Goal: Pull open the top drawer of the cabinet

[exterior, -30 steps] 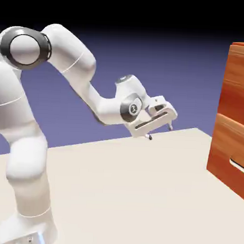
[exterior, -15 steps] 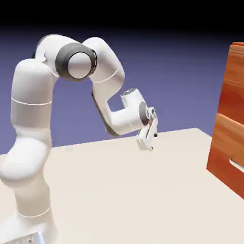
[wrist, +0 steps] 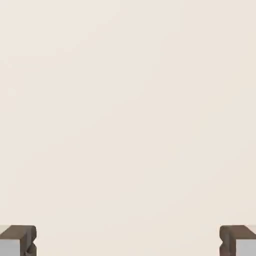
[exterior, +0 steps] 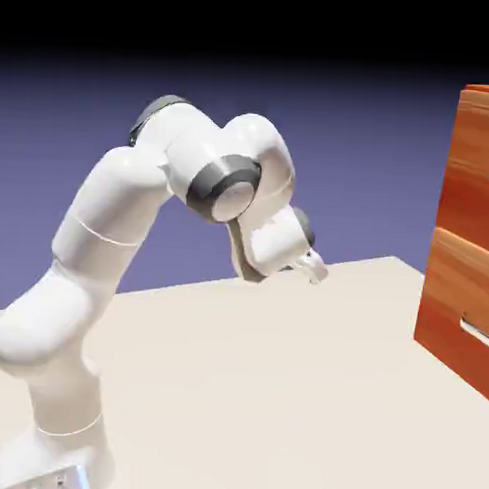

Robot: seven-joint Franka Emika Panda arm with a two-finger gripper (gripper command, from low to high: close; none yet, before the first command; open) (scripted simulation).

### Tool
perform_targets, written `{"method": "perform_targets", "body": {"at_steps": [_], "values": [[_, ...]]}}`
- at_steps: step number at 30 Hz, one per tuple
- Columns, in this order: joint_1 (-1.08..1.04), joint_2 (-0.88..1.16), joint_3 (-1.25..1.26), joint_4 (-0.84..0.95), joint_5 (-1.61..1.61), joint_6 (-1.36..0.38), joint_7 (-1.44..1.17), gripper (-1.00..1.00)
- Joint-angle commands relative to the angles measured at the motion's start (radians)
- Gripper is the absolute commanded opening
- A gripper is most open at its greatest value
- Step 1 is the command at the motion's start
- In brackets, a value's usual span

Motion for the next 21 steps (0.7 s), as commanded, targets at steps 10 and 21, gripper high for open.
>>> {"method": "perform_targets", "body": {"at_steps": [10,21], "values": [[-0.133,0.255,0.219,0.157,-0.33,-0.05,-0.435,0.0],[-0.28,0.536,0.459,0.329,-0.693,-0.105,-0.913,0.0]]}}
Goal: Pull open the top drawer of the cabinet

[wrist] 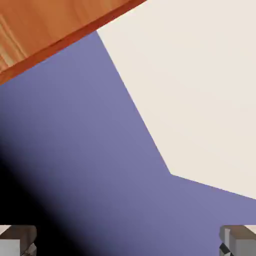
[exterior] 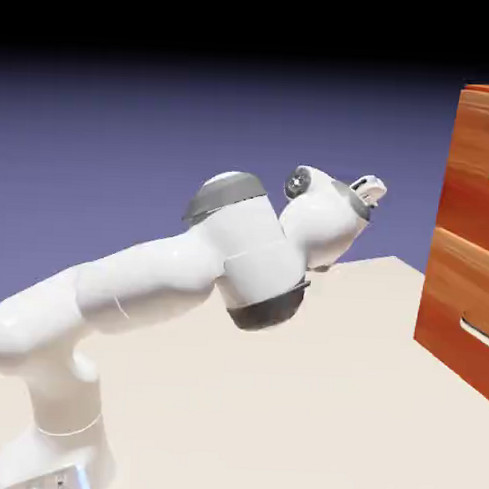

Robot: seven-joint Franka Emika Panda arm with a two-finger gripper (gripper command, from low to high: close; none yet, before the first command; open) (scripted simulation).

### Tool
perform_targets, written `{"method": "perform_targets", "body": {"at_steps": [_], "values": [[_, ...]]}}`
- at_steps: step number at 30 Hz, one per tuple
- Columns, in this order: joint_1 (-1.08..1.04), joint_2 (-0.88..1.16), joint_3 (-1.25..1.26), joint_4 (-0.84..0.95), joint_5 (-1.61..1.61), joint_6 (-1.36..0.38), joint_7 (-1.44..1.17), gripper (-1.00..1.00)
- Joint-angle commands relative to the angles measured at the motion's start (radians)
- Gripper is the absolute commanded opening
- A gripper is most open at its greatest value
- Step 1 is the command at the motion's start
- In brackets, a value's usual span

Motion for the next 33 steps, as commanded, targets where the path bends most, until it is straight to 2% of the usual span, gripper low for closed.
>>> {"method": "perform_targets", "body": {"at_steps": [1,14,16,24,25,33], "values": [[-0.013,0.026,0.022,0.016,-0.033,-0.005,-0.044,0.0],[-0.187,0.357,0.306,0.219,-0.462,-0.07,-0.609,0.0],[-0.191,0.366,0.314,0.225,-0.473,-0.072,-0.624,0.0],[-0.006,0.362,0.299,0.514,-0.424,0.028,-0.716,0.0],[-0.006,0.362,0.299,0.514,-0.424,0.028,-0.716,-1.0],[-0.146,0.436,0.364,0.26,-0.474,-0.085,-0.716,-1.0]]}}
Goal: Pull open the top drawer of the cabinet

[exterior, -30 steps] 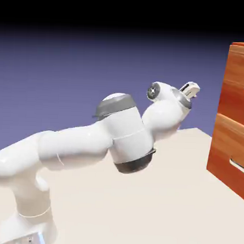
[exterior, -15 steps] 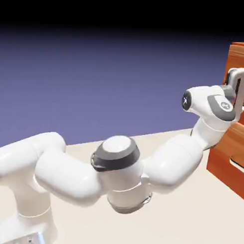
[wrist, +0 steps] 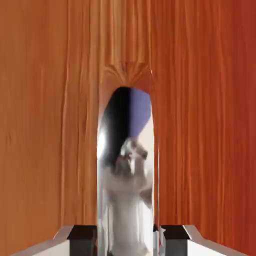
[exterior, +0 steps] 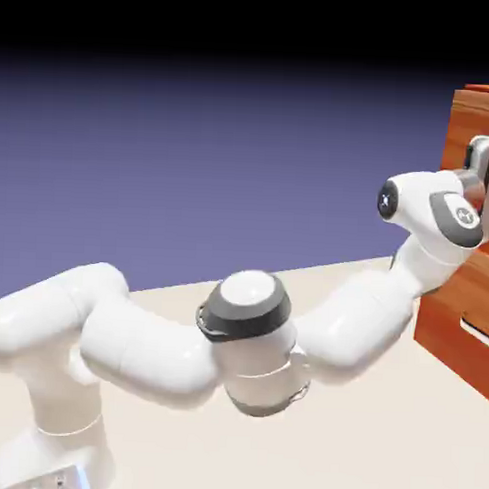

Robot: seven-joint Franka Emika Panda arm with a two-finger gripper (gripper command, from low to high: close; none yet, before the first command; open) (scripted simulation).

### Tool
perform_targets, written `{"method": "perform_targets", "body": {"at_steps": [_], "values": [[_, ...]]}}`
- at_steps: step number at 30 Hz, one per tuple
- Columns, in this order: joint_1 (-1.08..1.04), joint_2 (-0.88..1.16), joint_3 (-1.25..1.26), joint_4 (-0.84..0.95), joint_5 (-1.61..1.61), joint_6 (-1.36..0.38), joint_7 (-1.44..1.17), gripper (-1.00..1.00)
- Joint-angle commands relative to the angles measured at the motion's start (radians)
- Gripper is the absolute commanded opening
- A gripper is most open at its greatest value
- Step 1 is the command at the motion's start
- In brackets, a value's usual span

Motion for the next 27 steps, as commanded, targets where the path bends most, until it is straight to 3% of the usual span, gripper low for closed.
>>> {"method": "perform_targets", "body": {"at_steps": [1,24,25,27], "values": [[-0.02,0.01,0.007,-0.036,-0.004,-0.016,-0.001,-1.0],[-0.575,0.13,0.071,-0.839,0.036,-0.264,0.057,-1.0],[-0.575,0.13,0.071,-0.839,0.036,-0.264,0.057,1.0],[-0.608,0.135,0.075,-0.875,0.047,-0.269,0.058,1.0]]}}
